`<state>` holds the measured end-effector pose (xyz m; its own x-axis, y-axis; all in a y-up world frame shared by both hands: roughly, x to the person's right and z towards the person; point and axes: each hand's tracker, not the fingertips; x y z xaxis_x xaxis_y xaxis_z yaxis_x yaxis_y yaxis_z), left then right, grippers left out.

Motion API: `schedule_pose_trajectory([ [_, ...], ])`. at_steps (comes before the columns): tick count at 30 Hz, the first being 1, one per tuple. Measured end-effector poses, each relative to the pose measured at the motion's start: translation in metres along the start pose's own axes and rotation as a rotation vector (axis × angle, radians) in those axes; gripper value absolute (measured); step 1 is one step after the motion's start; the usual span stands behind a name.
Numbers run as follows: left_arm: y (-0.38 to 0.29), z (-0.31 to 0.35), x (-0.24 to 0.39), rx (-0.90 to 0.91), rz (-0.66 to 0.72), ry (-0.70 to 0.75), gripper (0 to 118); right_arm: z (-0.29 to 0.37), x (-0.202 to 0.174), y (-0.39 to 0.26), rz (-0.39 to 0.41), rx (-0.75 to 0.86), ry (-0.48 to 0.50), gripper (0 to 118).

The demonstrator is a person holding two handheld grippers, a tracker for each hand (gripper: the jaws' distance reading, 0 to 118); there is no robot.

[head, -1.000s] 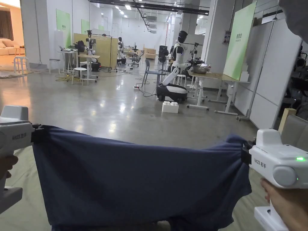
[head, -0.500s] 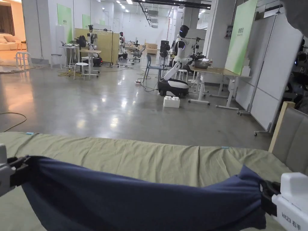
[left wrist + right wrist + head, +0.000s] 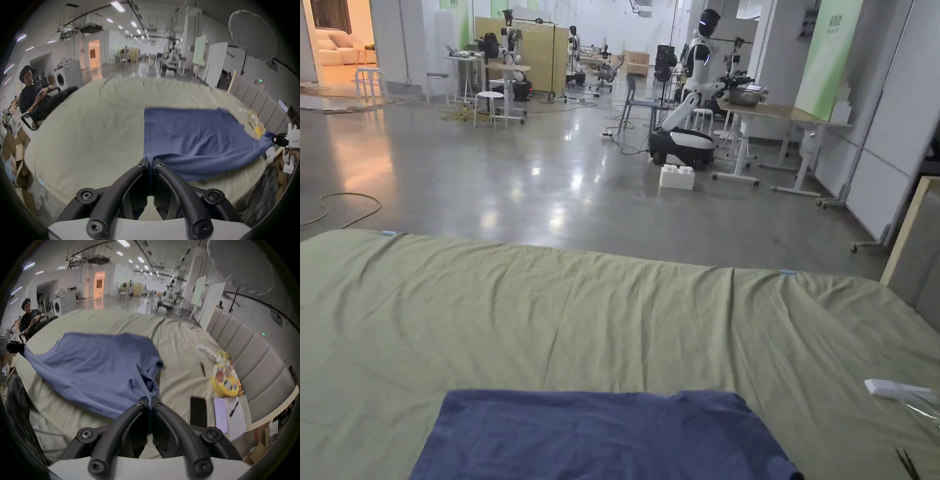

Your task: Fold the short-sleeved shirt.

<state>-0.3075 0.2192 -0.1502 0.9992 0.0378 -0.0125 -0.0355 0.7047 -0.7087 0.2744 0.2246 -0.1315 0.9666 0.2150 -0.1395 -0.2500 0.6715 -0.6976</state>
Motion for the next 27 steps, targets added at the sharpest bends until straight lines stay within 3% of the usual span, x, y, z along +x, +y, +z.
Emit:
schedule_pose_trajectory([
  [8, -0.031, -0.034, 0.004, -0.192, -0.067, 0.051, 5, -0.033, -0.017, -0.033, 0.063, -0.182, 0.022, 4],
  [14, -0.035, -0.038, 0.007, -0.219, -0.102, 0.064, 6, -0.039, -0.023, -0.036, 0.082, -0.216, 0.013, 5],
  [15, -0.034, -0.038, 0.007, -0.223, -0.102, 0.066, 7, -0.040, -0.023, -0.036, 0.083, -0.218, 0.011, 9],
  [19, -0.031, -0.034, 0.008, -0.222, -0.111, 0.091, 26, -0.031, -0.025, -0.026, 0.066, -0.195, 0.002, 61],
  [23, -0.021, -0.025, 0.013, -0.092, -0.078, 0.056, 54, -0.019, -0.029, -0.004, 0.021, -0.048, 0.007, 71],
  [27, -0.004, -0.018, 0.031, 0.073, -0.045, 0.039, 54, -0.012, -0.042, 0.023, -0.079, 0.187, 0.014, 76],
])
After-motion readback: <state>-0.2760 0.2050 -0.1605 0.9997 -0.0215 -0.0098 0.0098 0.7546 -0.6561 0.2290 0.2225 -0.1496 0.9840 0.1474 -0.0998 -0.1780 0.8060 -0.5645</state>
